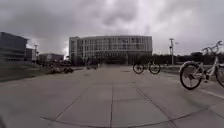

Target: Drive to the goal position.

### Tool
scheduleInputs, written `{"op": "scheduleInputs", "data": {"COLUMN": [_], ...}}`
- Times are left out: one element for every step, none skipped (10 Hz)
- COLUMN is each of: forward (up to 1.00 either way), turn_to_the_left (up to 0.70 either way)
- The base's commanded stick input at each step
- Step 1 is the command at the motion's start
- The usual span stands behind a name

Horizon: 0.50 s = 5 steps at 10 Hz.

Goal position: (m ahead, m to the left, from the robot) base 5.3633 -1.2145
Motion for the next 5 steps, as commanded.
{"op": "scheduleInputs", "data": {"forward": [1.00,1.00,1.00,1.00,1.00], "turn_to_the_left": [0.04,0.03,0.01,0.03,0.03]}}
